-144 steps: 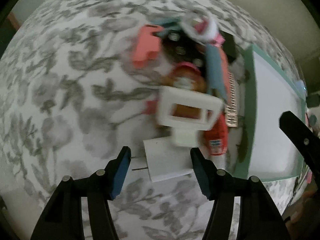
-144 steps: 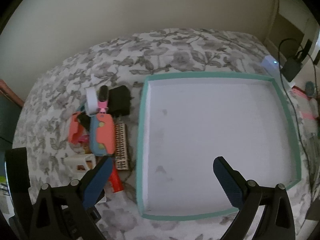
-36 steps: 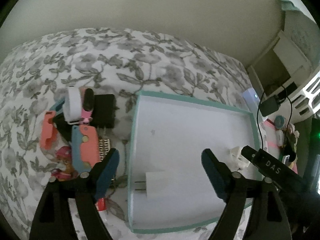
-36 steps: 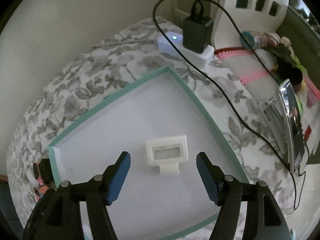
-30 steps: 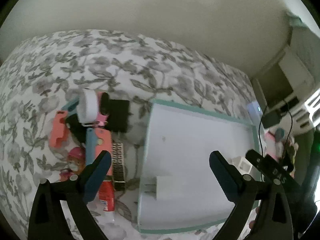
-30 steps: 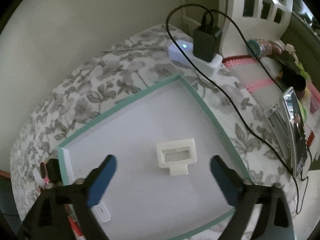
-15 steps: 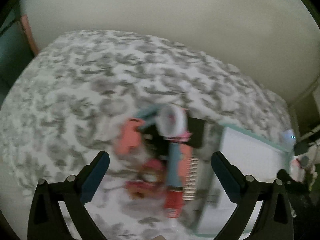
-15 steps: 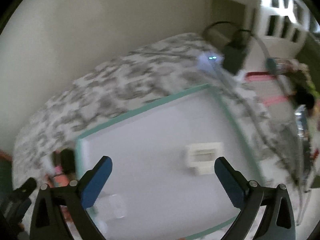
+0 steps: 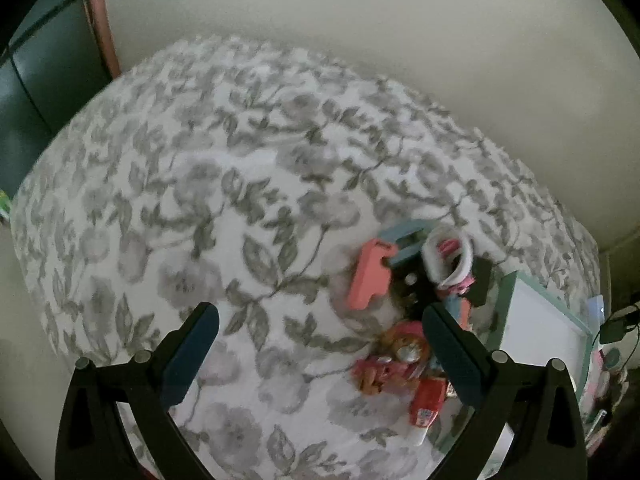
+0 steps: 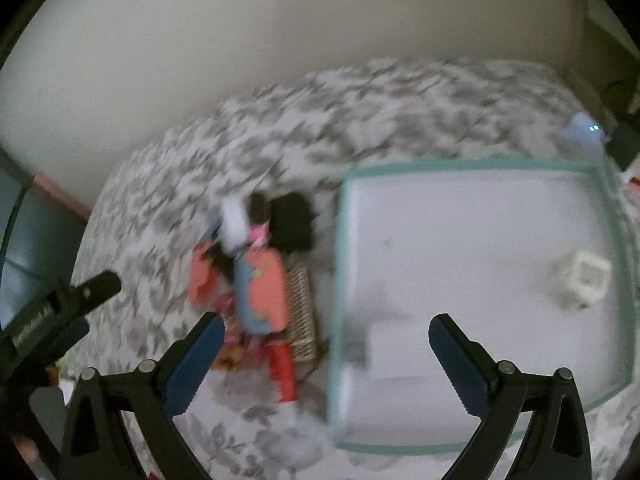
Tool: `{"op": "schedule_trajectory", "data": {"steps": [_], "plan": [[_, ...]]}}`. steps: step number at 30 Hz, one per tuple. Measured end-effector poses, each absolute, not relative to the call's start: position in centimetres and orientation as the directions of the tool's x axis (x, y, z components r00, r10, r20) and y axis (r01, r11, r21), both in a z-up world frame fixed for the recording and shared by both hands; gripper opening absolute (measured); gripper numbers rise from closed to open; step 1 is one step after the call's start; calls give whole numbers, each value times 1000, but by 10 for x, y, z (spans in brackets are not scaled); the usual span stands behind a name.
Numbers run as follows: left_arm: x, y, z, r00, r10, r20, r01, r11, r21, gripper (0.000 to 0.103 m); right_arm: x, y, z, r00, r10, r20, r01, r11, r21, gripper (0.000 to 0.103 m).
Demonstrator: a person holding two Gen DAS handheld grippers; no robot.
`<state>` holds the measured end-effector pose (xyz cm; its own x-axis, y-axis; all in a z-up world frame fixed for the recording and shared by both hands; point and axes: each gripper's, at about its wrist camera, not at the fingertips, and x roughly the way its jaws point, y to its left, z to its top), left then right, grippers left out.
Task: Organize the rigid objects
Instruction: 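Move the left gripper back to the pile toward the toy dog figure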
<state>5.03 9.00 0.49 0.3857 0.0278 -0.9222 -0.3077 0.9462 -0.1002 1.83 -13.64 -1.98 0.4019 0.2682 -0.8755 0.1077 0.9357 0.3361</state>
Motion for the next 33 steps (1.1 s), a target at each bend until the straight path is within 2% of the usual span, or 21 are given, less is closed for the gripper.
{"op": "schedule_trajectory", "data": {"steps": [9, 14, 31, 33], "plan": [[56, 83, -51, 224, -44, -974, -289, 951, -109, 102, 10, -97, -47, 285, 285, -915, 5, 954, 299, 103], [61, 64, -76, 145, -69, -987, -225, 969, -101, 101, 11, -98, -53, 279, 225, -934, 12, 971, 237, 103], [64, 19, -95, 109, -142, -984, -143, 977, -157, 99, 18, -116, -53, 270, 194, -943, 62, 974, 218, 103], [68, 14, -98, 108, -146, -983, -140, 977, -160, 93, 18, -116, -53, 269, 194, -943, 63, 974, 218, 103]]}}
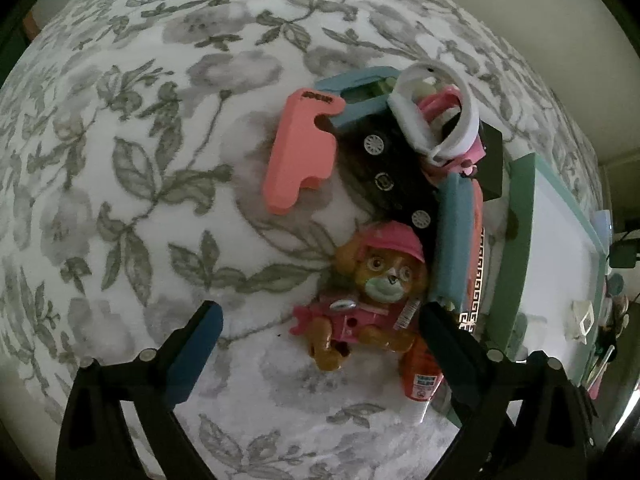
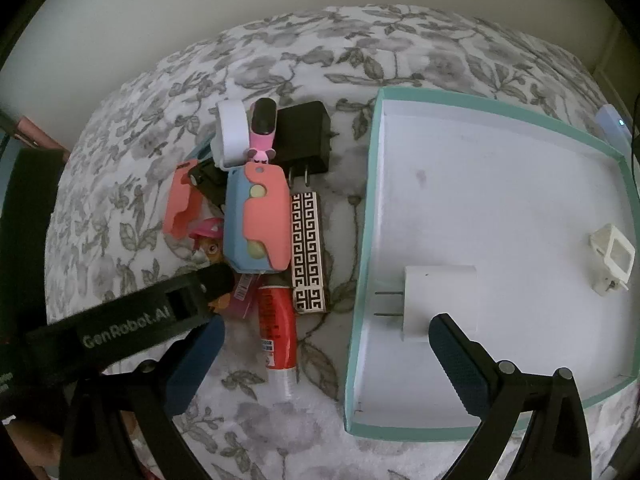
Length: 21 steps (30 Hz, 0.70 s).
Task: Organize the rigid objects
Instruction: 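Move the left gripper back to the pile toward the toy dog figure, then grasp the toy dog with the left gripper while the right gripper grasps the red tube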
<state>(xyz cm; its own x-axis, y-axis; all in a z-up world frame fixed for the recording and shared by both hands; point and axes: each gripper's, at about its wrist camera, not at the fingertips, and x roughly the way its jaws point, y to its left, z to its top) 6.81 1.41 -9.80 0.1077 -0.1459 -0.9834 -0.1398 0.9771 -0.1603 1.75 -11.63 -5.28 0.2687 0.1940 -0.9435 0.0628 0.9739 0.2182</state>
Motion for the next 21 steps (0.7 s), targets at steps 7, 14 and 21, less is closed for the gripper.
{"op": "schedule_trajectory", "data": {"steps": [7, 14, 21], "plan": [[67, 14, -97, 117, -187, -975, -124, 972, -202, 63, 17, -116, -53, 267, 188, -945, 61, 976, 211, 103], [67, 26, -91, 134, -198, -971, -156, 963, -218, 63, 18, -115, -53, 267, 184, -946, 61, 976, 208, 103], [66, 54, -79, 182, -153, -971, -250, 948, -196, 63, 16, -105, -49, 272, 266, -925, 28, 959, 284, 103]]}}
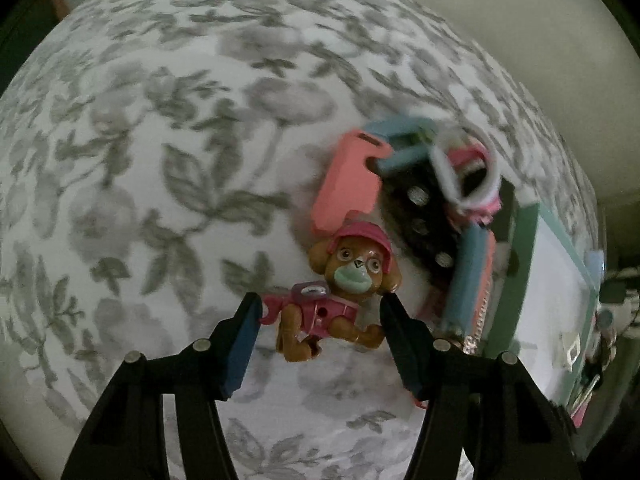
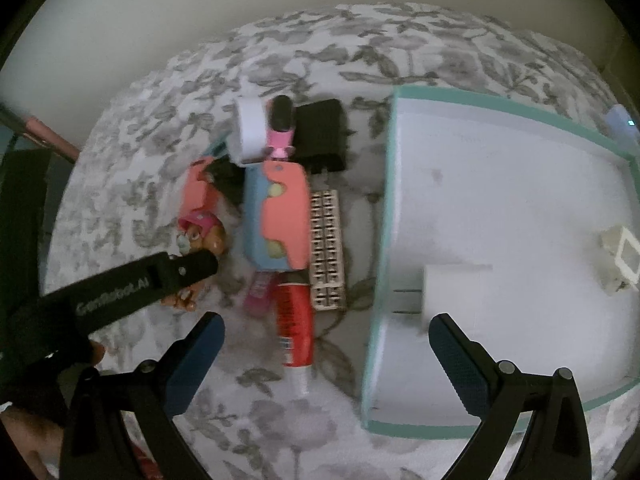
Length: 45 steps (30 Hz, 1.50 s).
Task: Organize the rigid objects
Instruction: 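Grasp the toy dog with the left gripper while the right gripper grasps the red tube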
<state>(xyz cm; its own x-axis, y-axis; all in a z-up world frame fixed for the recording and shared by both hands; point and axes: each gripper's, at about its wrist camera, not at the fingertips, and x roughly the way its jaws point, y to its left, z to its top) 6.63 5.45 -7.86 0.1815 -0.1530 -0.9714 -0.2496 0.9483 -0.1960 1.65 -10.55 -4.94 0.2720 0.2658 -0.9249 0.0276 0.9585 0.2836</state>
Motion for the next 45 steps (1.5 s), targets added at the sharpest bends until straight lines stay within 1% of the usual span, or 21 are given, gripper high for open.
{"op": "schedule_trajectory", "data": {"steps": [4, 6, 7, 9, 11, 12, 14, 16, 21, 22, 27, 30, 31, 34, 35, 37, 45], "plan": [[64, 65, -77, 192, -153, -969, -284, 937, -205, 63, 14, -92, -43, 285, 278, -917, -44, 960, 278, 103], [63, 68, -78, 187, -148, -971, -291, 936, -199, 63, 12, -84, -40, 288, 290, -913, -87, 957, 277, 98], [62, 70, -79, 185, -149, -971, -293, 935, -199, 63, 11, -80, -40, 289, 291, -912, -105, 957, 271, 92], [59, 75, -79, 175, -154, -973, -299, 933, -201, 63, 10, -73, -38, 290, 284, -914, -138, 957, 254, 87], [61, 77, -81, 168, -154, -974, -303, 932, -199, 63, 8, -67, -42, 279, 278, -919, -159, 957, 241, 78], [60, 78, -80, 167, -155, -974, -304, 931, -200, 63, 9, -65, -45, 269, 269, -925, -160, 959, 233, 76], [63, 79, -80, 164, -158, -974, -307, 930, -202, 63, 9, -62, -52, 250, 252, -935, -161, 963, 216, 63], [63, 80, -85, 159, -159, -974, -309, 929, -203, 63, 9, -58, -60, 229, 233, -945, -162, 966, 199, 57], [66, 76, -94, 135, -166, -977, -313, 928, -201, 63, 12, -49, -81, 191, 173, -966, -186, 973, 137, 57], [66, 77, -94, 136, -164, -977, -312, 929, -199, 63, 12, -48, -85, 188, 154, -970, -191, 975, 118, 53], [68, 76, -96, 139, -164, -977, -312, 929, -201, 63, 6, -42, -86, 218, 109, -970, -217, 974, 61, 53], [68, 76, -96, 141, -165, -976, -313, 928, -202, 63, 5, -40, -85, 232, 90, -969, -217, 975, 38, 45], [68, 76, -96, 143, -165, -976, -312, 928, -202, 63, 5, -39, -84, 238, 84, -968, -218, 975, 31, 39], [67, 76, -89, 154, -168, -974, -304, 930, -208, 63, 6, -38, -84, 232, 92, -968, -207, 977, 43, 35], [67, 76, -87, 159, -167, -973, -300, 931, -209, 63, 10, -45, -83, 228, 96, -969, -205, 978, 49, 32], [67, 75, -83, 171, -164, -972, -293, 933, -209, 63, 12, -50, -84, 225, 104, -969, -194, 979, 60, 28], [69, 73, -69, 202, -164, -966, -274, 937, -217, 63, 15, -61, -79, 226, 151, -962, -161, 980, 116, 28]]}}
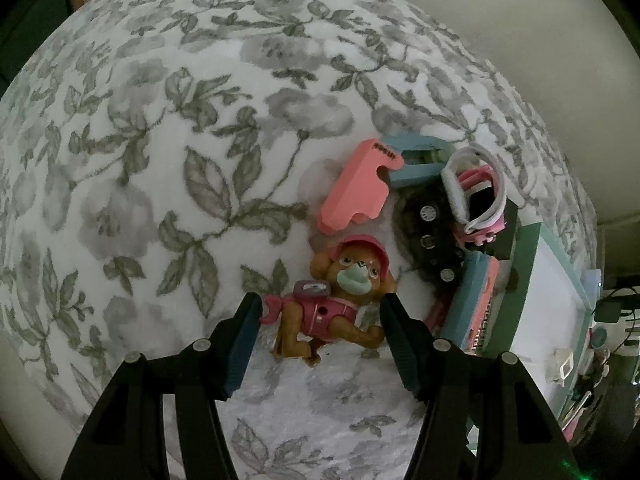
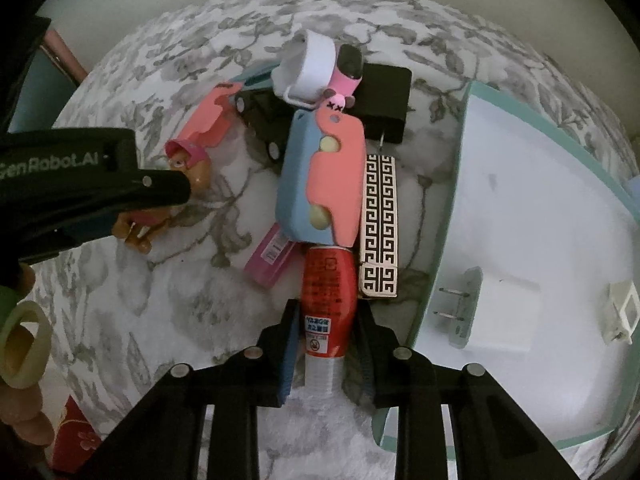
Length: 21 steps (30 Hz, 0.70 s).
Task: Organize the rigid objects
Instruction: 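Grasp the toy dog with the left gripper while the right gripper grasps the red tube, then carry the toy dog and red tube into the tray and release both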
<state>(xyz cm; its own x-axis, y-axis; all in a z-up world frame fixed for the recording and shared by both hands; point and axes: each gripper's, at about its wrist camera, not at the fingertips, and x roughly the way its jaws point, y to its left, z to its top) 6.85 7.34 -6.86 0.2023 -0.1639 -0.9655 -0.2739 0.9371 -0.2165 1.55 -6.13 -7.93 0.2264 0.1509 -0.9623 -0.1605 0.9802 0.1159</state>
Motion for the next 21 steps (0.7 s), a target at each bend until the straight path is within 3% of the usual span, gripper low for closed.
{"op": "schedule_trajectory", "data": {"steps": [21], "plan": [[67, 67, -20, 329, -189, -925, -206, 942, -266, 62, 10, -91, -25, 315, 239, -918, -154, 968, 199, 26]]}}
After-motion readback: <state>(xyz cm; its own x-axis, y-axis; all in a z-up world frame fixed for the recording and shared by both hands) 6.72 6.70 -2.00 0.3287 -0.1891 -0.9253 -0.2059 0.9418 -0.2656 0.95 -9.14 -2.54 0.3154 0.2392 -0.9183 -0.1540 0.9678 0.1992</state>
